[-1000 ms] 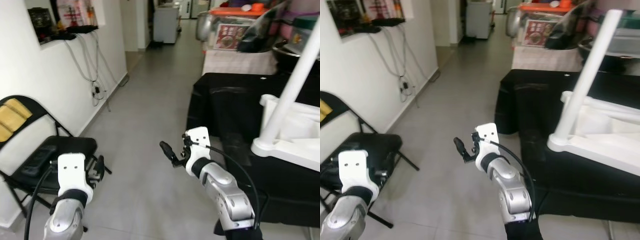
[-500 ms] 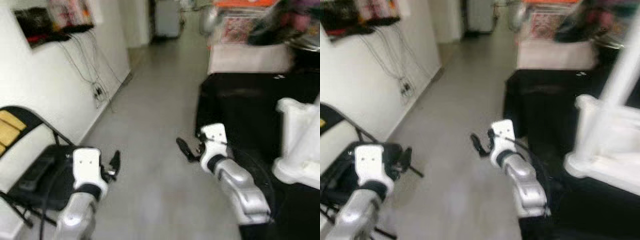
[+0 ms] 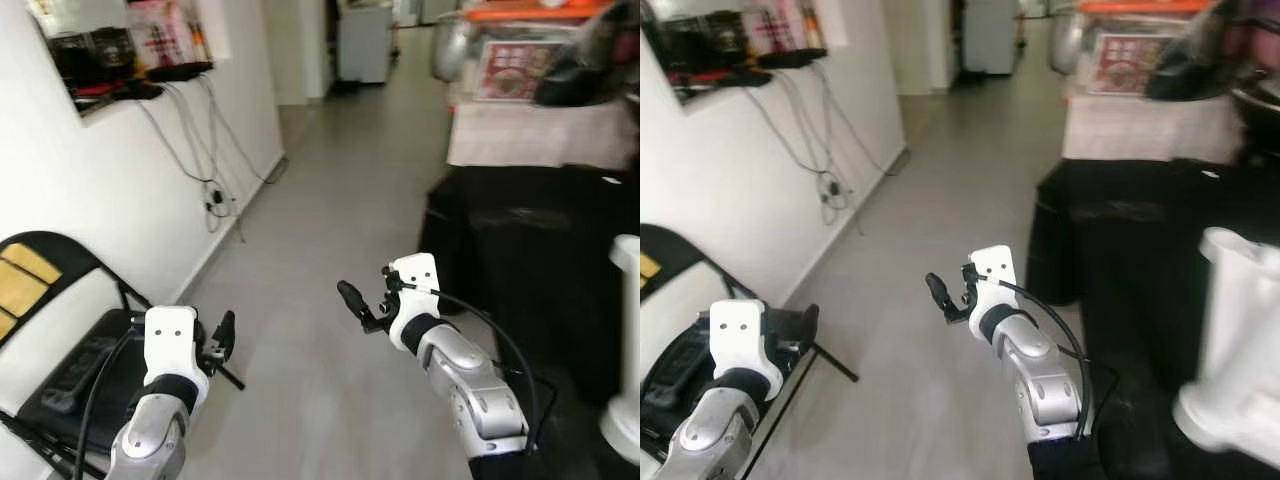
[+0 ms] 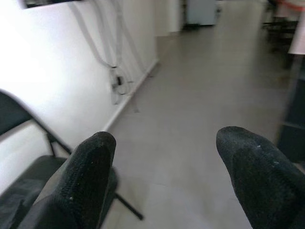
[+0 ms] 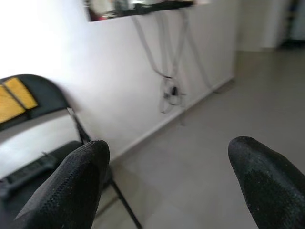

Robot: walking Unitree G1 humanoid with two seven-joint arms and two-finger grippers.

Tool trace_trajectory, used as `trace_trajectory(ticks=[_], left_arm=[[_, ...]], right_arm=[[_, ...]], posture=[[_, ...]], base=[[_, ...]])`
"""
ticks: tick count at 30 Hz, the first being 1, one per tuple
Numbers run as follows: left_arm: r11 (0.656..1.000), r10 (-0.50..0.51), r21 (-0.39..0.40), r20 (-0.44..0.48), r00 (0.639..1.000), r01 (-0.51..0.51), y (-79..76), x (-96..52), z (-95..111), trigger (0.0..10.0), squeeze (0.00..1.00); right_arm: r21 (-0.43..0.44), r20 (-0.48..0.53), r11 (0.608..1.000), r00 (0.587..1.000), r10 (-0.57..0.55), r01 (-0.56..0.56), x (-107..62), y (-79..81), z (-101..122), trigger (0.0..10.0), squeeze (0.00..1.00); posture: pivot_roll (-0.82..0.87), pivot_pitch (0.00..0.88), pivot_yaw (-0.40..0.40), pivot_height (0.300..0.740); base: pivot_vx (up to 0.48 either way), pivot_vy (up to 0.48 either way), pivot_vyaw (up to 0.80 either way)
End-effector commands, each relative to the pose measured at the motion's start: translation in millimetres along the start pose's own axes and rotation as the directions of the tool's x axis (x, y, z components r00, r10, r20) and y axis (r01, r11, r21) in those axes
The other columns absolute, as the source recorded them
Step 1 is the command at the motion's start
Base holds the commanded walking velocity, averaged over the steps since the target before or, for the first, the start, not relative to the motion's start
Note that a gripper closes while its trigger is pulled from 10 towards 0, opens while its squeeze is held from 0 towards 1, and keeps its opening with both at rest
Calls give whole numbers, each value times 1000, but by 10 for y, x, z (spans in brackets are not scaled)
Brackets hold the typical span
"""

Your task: Building children table

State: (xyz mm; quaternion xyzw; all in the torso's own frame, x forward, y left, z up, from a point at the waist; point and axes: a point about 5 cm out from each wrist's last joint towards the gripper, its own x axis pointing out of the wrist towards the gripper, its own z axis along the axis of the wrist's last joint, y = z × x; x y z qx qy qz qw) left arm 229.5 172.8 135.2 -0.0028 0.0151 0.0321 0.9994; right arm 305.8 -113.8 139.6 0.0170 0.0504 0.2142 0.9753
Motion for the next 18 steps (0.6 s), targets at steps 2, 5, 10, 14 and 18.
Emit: trace_trajectory(ticks=[2,5,10,14,18], left_arm=[[999,23,25,3,1000,-23,80,11,5,10000,0],[999,23,25,7,1000,-23,84,25,13,10000,0],[999,24,22,9,1000,-24,86,38,16,10000,0],[999,22,22,15,1000,-22,94,66,31,10000,0],[1000,21,23,19,1000,-21,107,88,44,10000,0]], right_arm=[[13,11,999,999,30,-31,31,68,10,10000,0],[14,13,999,999,32,-32,32,66,15,10000,0],[13,16,999,999,31,-31,30,62,19,10000,0],[12,21,999,999,34,-34,41,62,32,10000,0],[6,26,999,999,35,-35,58,68,46,10000,0]], posture=[[23,0,23,740],[20,0,22,740],[16,0,21,740],[10,0,32,740],[10,0,33,740]], base=[[399,0,0],[400,0,0],[398,0,0],[397,0,0],[394,0,0]])
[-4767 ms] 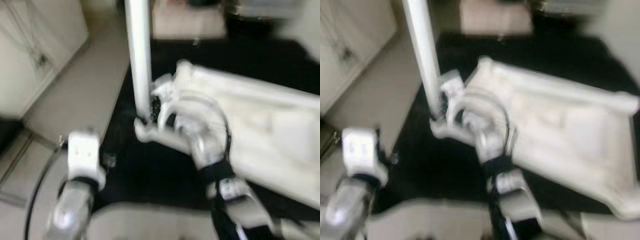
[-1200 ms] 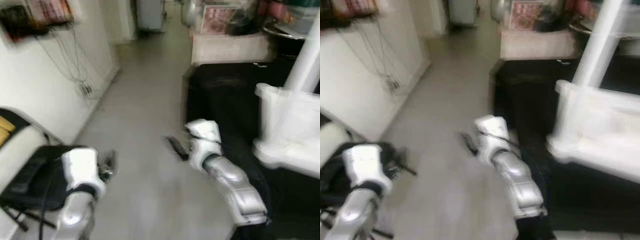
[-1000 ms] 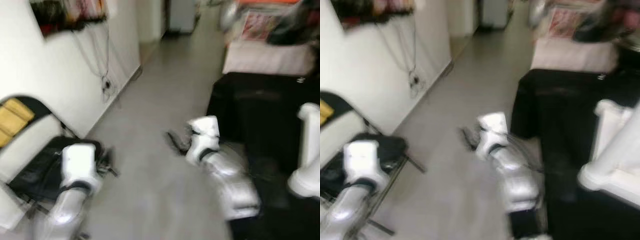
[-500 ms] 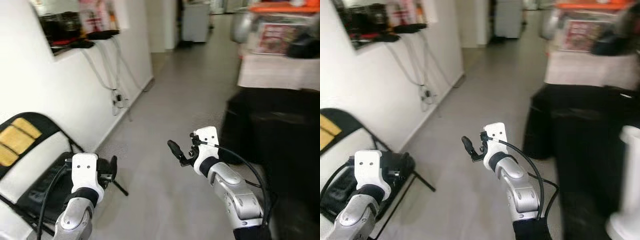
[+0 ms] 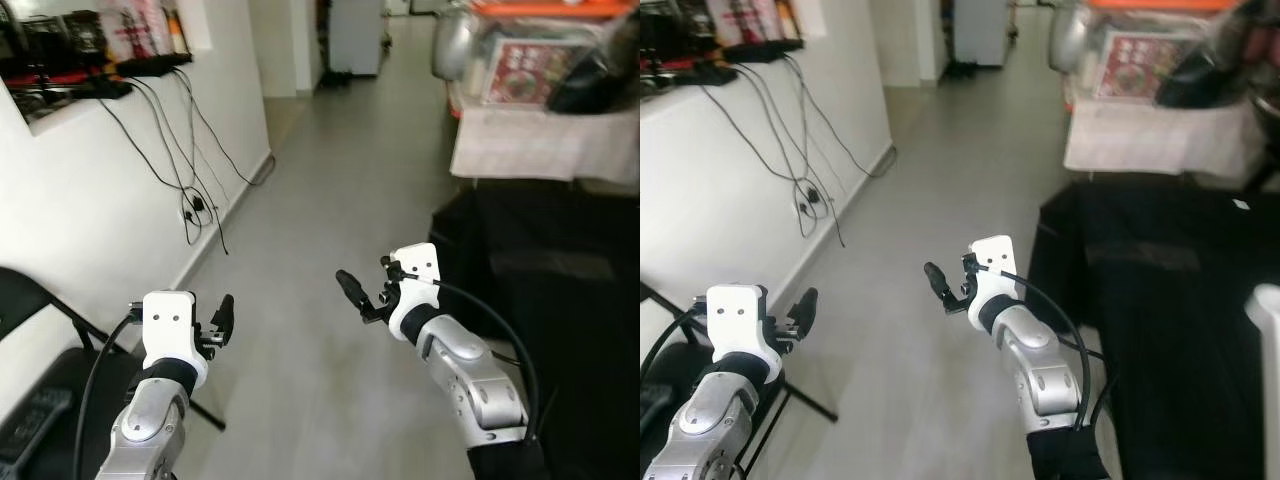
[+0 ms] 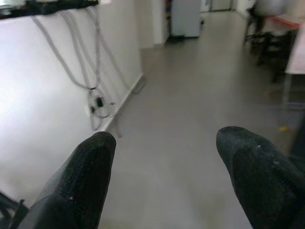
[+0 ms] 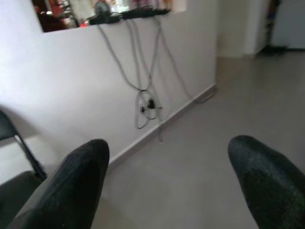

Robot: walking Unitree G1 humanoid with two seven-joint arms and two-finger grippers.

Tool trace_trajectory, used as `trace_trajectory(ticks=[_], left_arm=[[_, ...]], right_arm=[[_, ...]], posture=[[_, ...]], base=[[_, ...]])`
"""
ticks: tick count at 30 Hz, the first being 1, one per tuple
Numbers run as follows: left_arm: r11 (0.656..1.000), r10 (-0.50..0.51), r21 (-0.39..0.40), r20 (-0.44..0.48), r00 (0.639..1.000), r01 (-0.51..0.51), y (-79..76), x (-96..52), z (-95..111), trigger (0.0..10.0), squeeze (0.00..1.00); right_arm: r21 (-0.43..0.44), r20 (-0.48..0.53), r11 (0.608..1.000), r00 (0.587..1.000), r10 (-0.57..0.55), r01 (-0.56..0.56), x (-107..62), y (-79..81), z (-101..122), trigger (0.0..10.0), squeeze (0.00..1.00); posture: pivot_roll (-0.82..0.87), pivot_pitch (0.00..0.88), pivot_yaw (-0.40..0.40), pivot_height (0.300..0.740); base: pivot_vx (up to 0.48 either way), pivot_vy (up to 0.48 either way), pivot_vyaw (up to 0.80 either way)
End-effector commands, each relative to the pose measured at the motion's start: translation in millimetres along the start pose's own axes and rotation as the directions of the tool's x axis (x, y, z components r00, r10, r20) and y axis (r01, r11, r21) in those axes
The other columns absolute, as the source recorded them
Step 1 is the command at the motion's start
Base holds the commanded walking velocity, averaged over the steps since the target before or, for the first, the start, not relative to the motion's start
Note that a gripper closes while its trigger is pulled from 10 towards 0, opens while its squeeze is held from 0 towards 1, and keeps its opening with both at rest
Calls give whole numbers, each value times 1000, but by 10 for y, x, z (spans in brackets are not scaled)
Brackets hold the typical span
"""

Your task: Building children table

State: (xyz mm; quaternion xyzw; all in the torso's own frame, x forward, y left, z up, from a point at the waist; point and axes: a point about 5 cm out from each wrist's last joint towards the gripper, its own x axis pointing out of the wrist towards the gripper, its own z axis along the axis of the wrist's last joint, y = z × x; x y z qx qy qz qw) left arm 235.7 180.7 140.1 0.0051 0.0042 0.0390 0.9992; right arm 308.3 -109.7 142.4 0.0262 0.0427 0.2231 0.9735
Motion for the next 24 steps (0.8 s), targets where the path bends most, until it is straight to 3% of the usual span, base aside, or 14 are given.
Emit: trace_trajectory(ticks=[1,15,24], left_arm=[[1000,6,9,-2,1000,-6,36,28,-5,10000,0],[1000,-9,11,8,1000,9,45,73,21,10000,0],[1000,-18,10,10,1000,18,39,84,23,10000,0]], right_arm=[[-7,7,1000,1000,13,-13,25,40,18,10000,0],[0,9,1000,1000,12,-12,43,40,23,10000,0],[0,-3,1000,1000,21,-21,63,51,10,10000,0]], posture=[[8,0,35,740],[7,0,41,740],[7,0,42,740]], base=[[390,0,0],[383,0,0],[376,0,-714]])
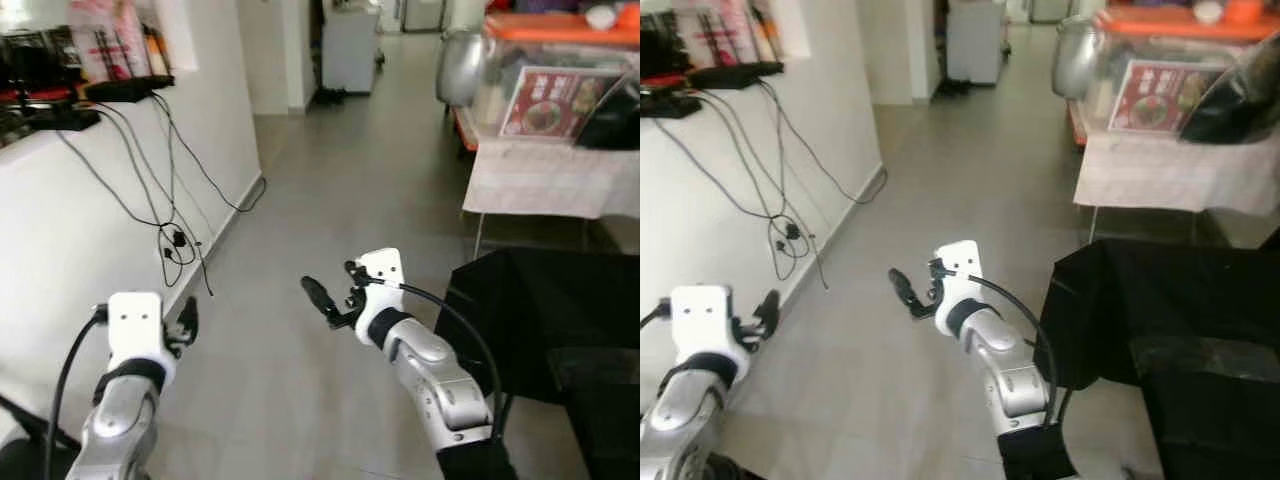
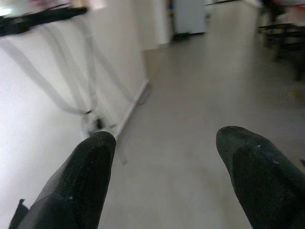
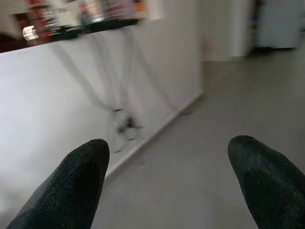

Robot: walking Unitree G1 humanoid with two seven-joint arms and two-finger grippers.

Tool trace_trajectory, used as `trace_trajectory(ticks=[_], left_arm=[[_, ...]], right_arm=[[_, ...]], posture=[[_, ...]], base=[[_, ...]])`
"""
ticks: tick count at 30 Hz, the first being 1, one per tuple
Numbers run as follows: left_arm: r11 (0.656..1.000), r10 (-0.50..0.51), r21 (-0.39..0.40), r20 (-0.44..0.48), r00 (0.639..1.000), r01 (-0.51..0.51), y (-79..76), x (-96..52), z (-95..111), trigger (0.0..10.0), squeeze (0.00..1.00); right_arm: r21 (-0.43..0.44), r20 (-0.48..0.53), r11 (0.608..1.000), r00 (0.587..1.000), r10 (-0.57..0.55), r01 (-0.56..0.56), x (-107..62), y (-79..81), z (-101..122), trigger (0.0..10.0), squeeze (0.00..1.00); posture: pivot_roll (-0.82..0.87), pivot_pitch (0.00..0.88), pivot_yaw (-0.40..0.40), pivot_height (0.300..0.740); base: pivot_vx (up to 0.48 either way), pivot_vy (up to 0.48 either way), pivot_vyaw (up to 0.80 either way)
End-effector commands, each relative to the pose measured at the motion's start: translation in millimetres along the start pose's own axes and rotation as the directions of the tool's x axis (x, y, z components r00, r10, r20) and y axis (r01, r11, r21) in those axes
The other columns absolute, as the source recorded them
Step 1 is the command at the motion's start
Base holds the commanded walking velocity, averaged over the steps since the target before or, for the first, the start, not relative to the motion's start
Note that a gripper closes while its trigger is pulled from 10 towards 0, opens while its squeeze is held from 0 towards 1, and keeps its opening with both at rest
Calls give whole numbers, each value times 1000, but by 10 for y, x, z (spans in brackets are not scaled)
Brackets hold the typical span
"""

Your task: Building children table

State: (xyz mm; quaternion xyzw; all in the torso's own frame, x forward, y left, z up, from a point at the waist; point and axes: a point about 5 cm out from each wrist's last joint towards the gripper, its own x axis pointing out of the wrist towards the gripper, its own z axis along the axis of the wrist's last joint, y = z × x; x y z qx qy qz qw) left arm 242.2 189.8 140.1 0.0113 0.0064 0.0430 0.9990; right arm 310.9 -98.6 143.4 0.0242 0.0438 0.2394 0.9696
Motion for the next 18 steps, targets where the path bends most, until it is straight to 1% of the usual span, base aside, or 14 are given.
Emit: trace_trajectory(ticks=[1,10,18], left_arm=[[1000,-27,-2,14,1000,28,-49,12,25,10000,0],[1000,-27,-10,9,1000,27,-47,19,20,10000,0],[1000,-16,-24,0,1000,16,-25,37,5,10000,0]], right_arm=[[6,0,1000,1000,-10,10,-7,-36,-1,10000,0],[2,-3,1000,1000,-5,5,4,-29,-4,10000,0],[5,4,1000,1000,13,-13,16,-12,1,10000,0]], posture=[[7,0,43,740],[7,0,44,740],[18,0,43,740]], base=[[371,0,-800],[343,0,-800],[0,0,-800]])
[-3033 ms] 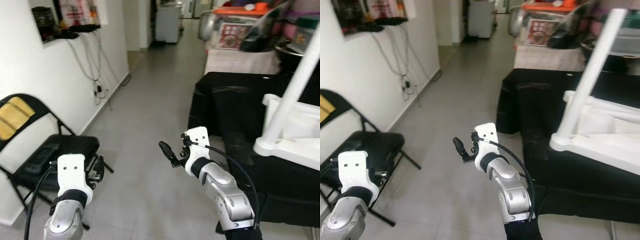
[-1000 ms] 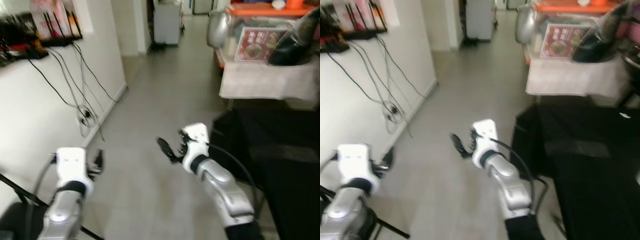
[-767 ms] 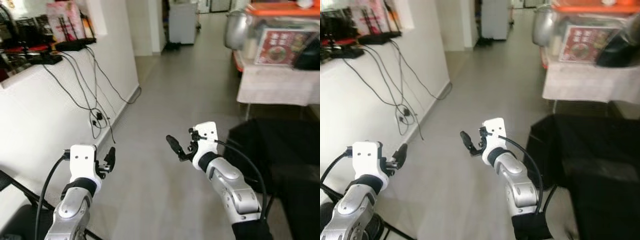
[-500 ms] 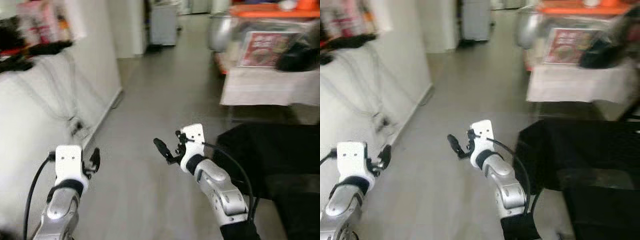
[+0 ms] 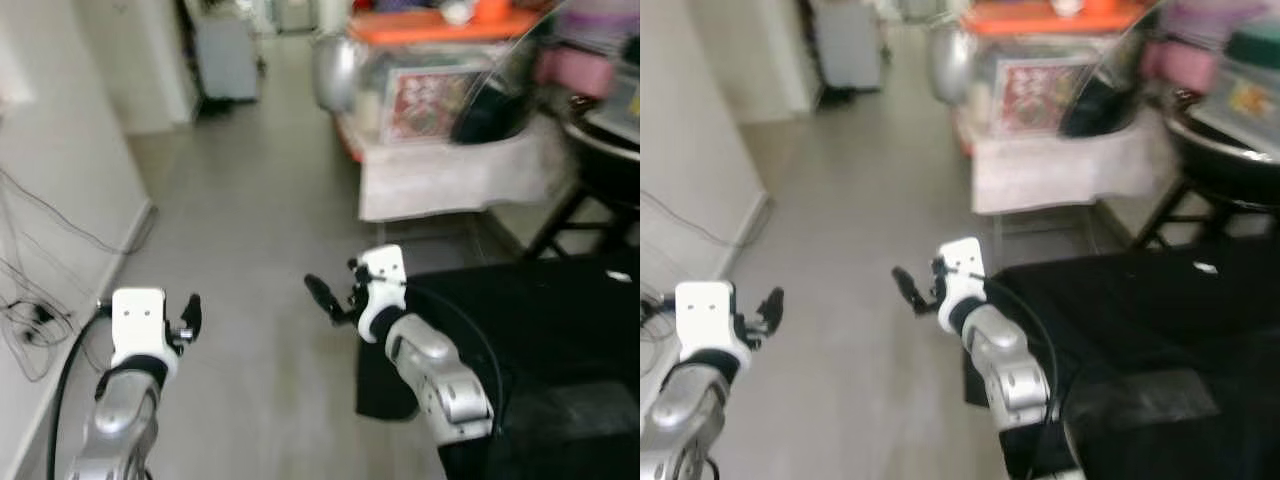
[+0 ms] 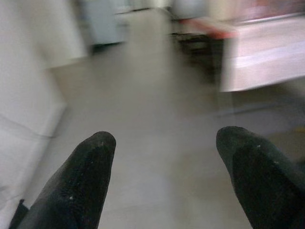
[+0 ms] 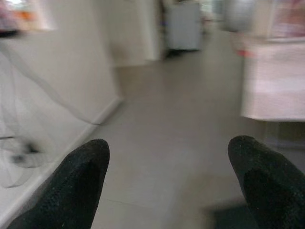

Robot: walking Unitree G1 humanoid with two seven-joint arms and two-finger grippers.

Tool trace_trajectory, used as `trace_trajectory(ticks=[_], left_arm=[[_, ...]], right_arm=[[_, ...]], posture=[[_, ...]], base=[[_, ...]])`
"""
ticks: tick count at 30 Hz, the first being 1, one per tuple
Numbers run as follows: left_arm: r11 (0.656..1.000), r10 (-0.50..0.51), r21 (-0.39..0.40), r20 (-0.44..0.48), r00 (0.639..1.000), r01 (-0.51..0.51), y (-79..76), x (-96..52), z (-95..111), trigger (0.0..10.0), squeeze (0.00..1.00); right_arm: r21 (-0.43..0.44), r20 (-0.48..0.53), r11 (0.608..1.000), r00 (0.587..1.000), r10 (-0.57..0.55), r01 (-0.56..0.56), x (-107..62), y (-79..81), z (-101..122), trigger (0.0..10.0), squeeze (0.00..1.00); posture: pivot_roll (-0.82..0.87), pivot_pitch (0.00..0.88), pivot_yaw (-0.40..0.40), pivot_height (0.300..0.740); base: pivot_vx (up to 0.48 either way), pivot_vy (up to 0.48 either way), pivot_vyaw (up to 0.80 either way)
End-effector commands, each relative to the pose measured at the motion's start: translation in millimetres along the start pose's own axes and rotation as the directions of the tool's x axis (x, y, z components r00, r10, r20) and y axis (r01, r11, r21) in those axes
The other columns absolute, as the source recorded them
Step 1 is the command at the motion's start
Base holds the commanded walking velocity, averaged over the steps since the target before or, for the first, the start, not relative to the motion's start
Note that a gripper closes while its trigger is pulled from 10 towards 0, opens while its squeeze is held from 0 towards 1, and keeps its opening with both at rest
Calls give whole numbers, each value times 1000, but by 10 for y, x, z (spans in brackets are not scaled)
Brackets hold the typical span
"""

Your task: Building children table

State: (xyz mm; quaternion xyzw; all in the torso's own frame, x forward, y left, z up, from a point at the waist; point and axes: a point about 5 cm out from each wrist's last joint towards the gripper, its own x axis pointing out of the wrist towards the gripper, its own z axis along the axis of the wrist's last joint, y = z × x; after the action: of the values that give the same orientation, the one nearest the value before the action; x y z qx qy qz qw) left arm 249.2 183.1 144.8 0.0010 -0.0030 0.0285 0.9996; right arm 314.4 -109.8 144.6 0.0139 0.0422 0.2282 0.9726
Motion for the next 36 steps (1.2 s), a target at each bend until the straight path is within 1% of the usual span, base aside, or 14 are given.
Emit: trace_trajectory(ticks=[1,11,17,23,25,26,27,32,36], left_arm=[[1000,14,-4,-19,1000,-14,48,-29,-44,10000,0],[1000,9,-5,-20,1000,-9,46,-30,-50,10000,0],[1000,-4,6,-11,1000,4,24,-6,-50,10000,0],[999,-26,-36,2,1000,26,5,-17,-51,10000,0],[994,-99,-42,22,995,100,-60,-33,-20,10000,0],[994,-99,-42,22,995,100,-60,-33,-20,10000,0],[989,-140,-46,26,990,141,-100,-42,-10,10000,0],[983,-176,-58,17,984,176,-151,-70,-16,10000,0],[979,-196,-52,16,980,197,-176,-99,-21,10000,0]], right_arm=[[24,7,999,999,39,-39,37,105,-14,10000,0],[20,4,999,999,37,-37,36,103,-20,10000,0],[27,-3,999,1000,29,-29,34,79,-44,10000,0],[35,-4,999,1000,26,-26,29,70,-56,10000,0],[37,-4,999,1000,26,-26,30,71,-55,10000,0],[37,-4,999,1000,26,-26,30,71,-55,10000,0],[40,-2,999,1000,25,-25,31,71,-53,10000,0],[47,3,999,1000,20,-20,33,65,-49,10000,0],[49,6,999,1000,20,-21,33,67,-44,10000,0]], posture=[[17,0,41,740],[13,0,41,740],[8,0,30,740],[-8,0,38,740],[-11,0,44,740],[-11,0,44,740],[-11,0,45,740],[-12,0,48,740],[-11,0,47,740]], base=[[0,0,-800],[0,0,-800],[0,0,-800],[0,0,-800],[0,0,-800],[0,0,-800],[0,0,-800],[0,0,-800],[0,0,-800]])
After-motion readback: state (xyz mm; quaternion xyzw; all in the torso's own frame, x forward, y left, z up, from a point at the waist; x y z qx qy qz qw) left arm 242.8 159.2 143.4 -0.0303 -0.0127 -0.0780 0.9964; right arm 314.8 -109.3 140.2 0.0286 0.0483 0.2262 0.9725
